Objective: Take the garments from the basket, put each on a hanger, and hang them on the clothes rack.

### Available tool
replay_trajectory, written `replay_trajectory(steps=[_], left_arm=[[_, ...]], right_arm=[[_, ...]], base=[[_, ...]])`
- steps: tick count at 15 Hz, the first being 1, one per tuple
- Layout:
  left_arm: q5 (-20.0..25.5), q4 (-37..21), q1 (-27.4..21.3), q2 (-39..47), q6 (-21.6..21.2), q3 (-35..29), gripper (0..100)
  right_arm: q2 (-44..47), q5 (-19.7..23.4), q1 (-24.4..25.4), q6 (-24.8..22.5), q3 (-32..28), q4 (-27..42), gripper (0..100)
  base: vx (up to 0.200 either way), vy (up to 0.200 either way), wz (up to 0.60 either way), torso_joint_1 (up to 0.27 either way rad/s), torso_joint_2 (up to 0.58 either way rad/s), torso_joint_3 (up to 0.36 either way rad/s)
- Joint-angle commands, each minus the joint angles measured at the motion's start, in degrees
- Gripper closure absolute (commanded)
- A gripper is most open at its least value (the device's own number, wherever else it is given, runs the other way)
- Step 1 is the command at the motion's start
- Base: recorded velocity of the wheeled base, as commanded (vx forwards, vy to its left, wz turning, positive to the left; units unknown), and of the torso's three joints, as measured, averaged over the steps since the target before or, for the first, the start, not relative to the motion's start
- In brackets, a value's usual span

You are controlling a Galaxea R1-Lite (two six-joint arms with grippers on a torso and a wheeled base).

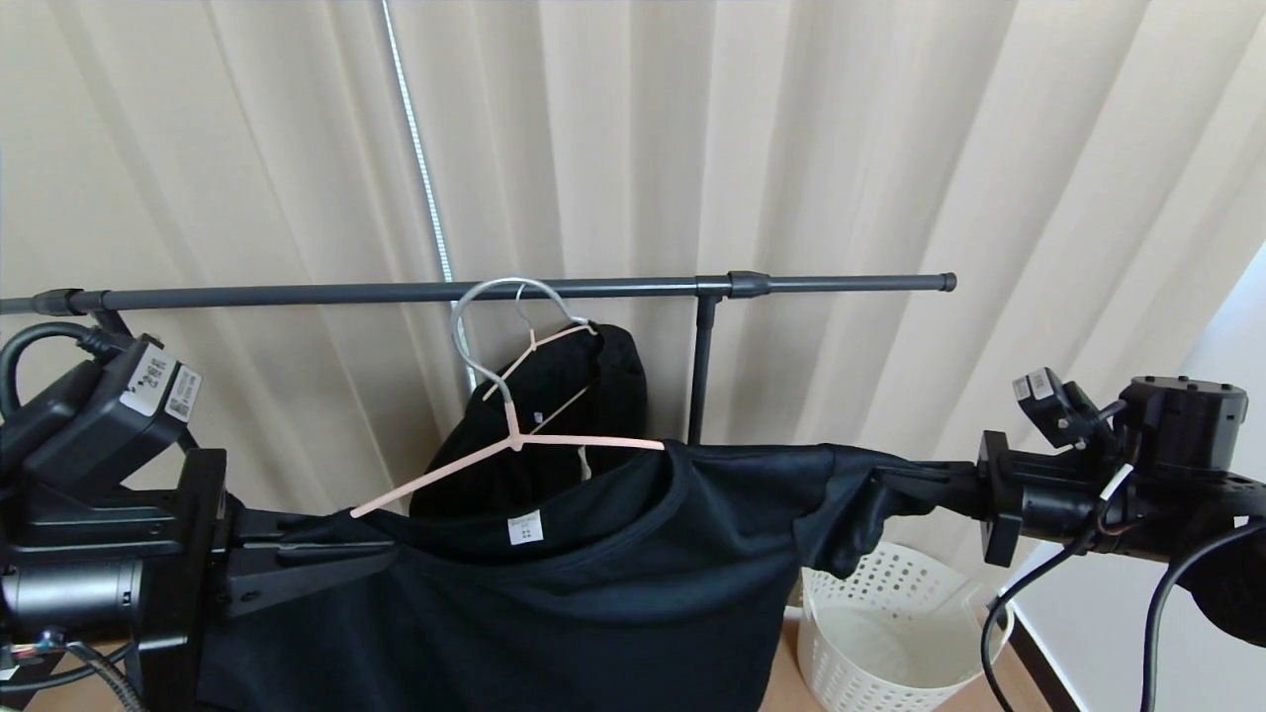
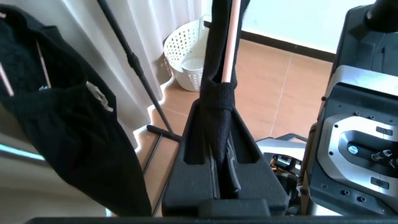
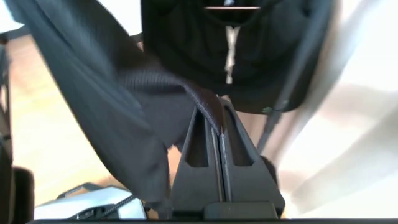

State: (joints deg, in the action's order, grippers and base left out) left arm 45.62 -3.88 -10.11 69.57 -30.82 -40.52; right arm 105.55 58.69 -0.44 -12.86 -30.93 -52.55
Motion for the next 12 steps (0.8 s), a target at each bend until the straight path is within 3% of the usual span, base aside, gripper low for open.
replay_trajectory(steps=[1,9,10,12], left_arm=[[0.00,0.01,0.88,-0.84,0.76,0.09,100],[0.00,0.01,2.37,-1.63,5.15,0.18,100],[0.00,0.01,2.37,-1.63,6.12,0.00,100],[0.00,0.01,2.37,-1.54,7.97,-0.08,100]], right_arm=[[0.63,0.03,-1.76,0.91,-1.24,0.00,100],[0.63,-0.06,-0.09,1.00,0.87,-0.09,100],[-0.34,-0.06,1.23,-0.41,1.75,0.00,0],[-2.89,0.11,2.99,-0.85,4.12,-0.09,0]], base=[[0.000,0.000,0.00,0.000,0.00,0.000],[0.000,0.000,0.00,0.000,0.00,0.000],[0.000,0.000,0.00,0.000,0.00,0.000],[0.000,0.000,0.00,0.000,0.00,0.000]])
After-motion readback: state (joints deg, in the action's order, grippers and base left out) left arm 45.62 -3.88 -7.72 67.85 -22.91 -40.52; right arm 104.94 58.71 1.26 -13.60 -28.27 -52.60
